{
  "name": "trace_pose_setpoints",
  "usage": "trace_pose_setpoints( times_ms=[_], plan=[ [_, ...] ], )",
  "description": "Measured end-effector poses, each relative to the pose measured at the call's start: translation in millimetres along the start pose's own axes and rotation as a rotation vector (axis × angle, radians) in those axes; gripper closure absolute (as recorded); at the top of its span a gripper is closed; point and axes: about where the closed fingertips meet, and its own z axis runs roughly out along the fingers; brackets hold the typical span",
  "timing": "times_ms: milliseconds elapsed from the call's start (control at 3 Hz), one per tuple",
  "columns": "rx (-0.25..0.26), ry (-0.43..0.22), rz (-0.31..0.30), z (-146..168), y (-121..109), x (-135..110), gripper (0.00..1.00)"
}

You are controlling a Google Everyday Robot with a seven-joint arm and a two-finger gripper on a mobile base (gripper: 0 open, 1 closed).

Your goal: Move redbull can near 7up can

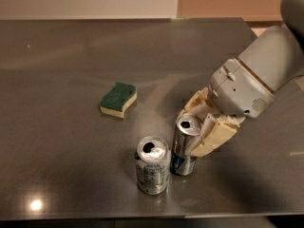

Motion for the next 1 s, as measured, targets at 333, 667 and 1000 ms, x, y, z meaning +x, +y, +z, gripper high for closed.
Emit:
trace_pose_setpoints(
  times_ms=[333,667,1000],
  plan=[
    [0.008,0.0,0.0,0.1,-2.1,-1.5,0.35],
    [0.014,0.0,-0.003,0.8,-3.5,-3.3,0.12],
    [0.019,0.001,-0.006,1.5,-4.7,-4.9,0.0]
  ],
)
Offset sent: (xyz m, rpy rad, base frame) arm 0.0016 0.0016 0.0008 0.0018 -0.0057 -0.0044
